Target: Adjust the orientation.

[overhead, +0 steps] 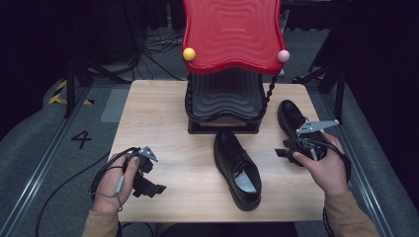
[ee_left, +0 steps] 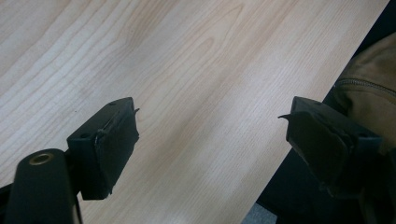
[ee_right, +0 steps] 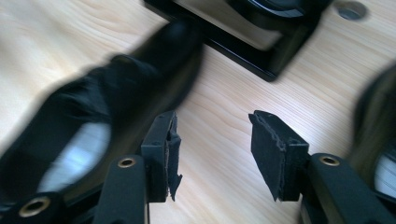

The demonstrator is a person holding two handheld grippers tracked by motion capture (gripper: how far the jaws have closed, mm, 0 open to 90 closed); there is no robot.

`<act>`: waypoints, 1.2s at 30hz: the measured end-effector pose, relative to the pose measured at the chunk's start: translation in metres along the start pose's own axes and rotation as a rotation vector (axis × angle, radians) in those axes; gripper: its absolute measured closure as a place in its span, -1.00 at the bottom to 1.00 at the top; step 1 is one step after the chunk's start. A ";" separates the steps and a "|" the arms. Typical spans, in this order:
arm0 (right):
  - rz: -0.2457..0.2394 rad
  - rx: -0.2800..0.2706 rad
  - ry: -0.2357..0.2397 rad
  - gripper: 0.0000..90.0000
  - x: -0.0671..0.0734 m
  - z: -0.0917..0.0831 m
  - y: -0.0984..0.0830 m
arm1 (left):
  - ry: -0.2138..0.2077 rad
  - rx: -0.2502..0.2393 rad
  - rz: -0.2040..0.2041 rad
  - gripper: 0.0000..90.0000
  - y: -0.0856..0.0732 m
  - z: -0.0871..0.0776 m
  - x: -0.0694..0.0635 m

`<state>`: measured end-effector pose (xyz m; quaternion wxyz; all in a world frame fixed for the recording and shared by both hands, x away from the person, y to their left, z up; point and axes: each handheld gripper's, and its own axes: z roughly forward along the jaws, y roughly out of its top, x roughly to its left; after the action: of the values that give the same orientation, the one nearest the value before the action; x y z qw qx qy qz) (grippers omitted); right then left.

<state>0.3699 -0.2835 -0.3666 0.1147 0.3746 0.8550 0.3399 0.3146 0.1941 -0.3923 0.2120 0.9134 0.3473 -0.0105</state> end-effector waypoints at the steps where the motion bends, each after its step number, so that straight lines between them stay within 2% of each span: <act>1: 0.004 0.009 -0.019 0.15 -0.006 0.002 -0.004 | 0.000 0.004 0.001 -0.62 0.000 0.000 0.000; 3: 0.009 0.015 -0.027 0.15 -0.009 0.003 -0.005 | -0.002 0.005 -0.001 -0.62 0.001 0.001 0.000; 5: 0.038 0.016 -0.053 0.14 -0.022 0.004 -0.012 | -0.008 0.004 0.006 -0.62 0.002 0.002 0.001; 10: 0.067 0.032 -0.087 0.10 -0.039 0.006 -0.020 | -0.005 0.007 0.006 -0.62 0.003 0.003 0.002; 11: 0.058 0.036 -0.107 0.10 -0.045 0.006 -0.023 | -0.006 0.008 0.007 -0.62 0.003 0.003 0.002; 16: 0.067 0.062 -0.143 0.10 -0.059 0.007 -0.031 | -0.006 0.007 0.004 -0.62 0.003 0.003 0.001; 21: 0.085 0.042 -0.118 0.11 -0.066 0.006 -0.033 | -0.006 0.010 0.004 -0.62 0.002 0.003 0.001; 23: 0.074 0.034 -0.155 0.09 -0.066 0.005 -0.033 | -0.005 0.008 0.003 -0.62 0.001 0.003 0.000; 25: 0.079 0.037 -0.165 0.09 -0.069 0.005 -0.034 | -0.002 0.010 -0.001 -0.62 0.001 0.002 0.000; 27: 0.089 0.065 -0.177 0.08 -0.076 0.009 -0.037 | -0.004 0.009 -0.004 -0.62 0.000 0.003 0.000; 31: 0.113 0.107 -0.172 0.08 -0.088 0.018 -0.045 | -0.004 0.013 -0.008 -0.62 -0.003 0.003 0.000; 34: 0.130 0.135 -0.134 -0.11 -0.094 0.030 -0.051 | -0.004 0.014 -0.014 -0.61 -0.005 0.003 0.000; 36: 0.113 0.136 -0.123 -0.11 -0.095 0.037 -0.053 | -0.006 0.018 -0.022 -0.60 -0.006 0.003 0.000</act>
<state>0.4231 -0.3595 -0.4346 0.1219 0.4492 0.8450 0.2633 0.3108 0.1967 -0.3972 0.2048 0.9114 0.3564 -0.0185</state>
